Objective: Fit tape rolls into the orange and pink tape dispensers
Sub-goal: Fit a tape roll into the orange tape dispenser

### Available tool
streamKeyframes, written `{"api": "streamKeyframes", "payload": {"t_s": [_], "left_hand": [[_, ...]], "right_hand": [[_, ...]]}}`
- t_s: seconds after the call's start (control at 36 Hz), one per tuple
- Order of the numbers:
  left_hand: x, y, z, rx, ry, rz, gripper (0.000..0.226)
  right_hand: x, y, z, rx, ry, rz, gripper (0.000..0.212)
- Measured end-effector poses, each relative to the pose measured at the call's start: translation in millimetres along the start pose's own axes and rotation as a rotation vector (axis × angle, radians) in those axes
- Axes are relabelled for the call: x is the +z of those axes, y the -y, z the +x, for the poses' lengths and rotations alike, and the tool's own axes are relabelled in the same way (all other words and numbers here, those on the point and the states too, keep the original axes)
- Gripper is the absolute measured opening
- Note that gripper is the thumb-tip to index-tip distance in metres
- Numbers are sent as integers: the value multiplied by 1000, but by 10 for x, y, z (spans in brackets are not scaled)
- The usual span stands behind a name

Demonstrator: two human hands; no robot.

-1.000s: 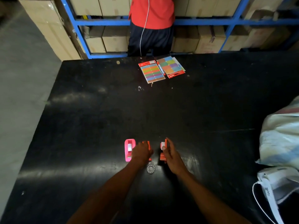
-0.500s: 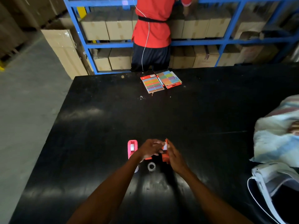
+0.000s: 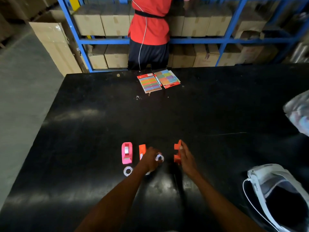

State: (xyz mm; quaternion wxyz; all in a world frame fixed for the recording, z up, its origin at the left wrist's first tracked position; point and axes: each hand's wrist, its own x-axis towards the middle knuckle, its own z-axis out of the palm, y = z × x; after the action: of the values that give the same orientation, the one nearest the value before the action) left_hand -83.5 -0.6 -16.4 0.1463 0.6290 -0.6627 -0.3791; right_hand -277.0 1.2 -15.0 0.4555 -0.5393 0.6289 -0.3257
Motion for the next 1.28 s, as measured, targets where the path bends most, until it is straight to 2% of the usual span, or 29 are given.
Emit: {"api": "streamKeyframes", "payload": {"t_s": [0.11, 0.42, 0.5, 0.64, 0.75, 0.89, 1.03, 1.28], "left_hand": [[214, -42, 51, -13, 29, 176, 30], [441, 47, 239, 13, 77, 413, 30], [438, 118, 239, 51, 41, 412, 36], [279, 248, 120, 76, -81, 276, 22], [155, 415, -65, 65, -138, 301, 22], [119, 619, -336, 53, -114, 309, 35], [195, 668, -472, -19, -55, 334, 63], [306, 569, -516, -80, -74, 322, 63]], "right_hand": [[-73, -123, 65, 52, 13, 8, 49], [-47, -224, 174, 87, 26, -17, 46], [3, -206, 168, 90, 42, -7, 46], [89, -164, 136, 87, 62, -30, 46], [146, -116, 93, 79, 100, -37, 47], [200, -34, -8, 37, 131, -77, 47], [235, -28, -113, 34, 148, -77, 47], [169, -74, -191, 30, 156, -86, 50]]}}
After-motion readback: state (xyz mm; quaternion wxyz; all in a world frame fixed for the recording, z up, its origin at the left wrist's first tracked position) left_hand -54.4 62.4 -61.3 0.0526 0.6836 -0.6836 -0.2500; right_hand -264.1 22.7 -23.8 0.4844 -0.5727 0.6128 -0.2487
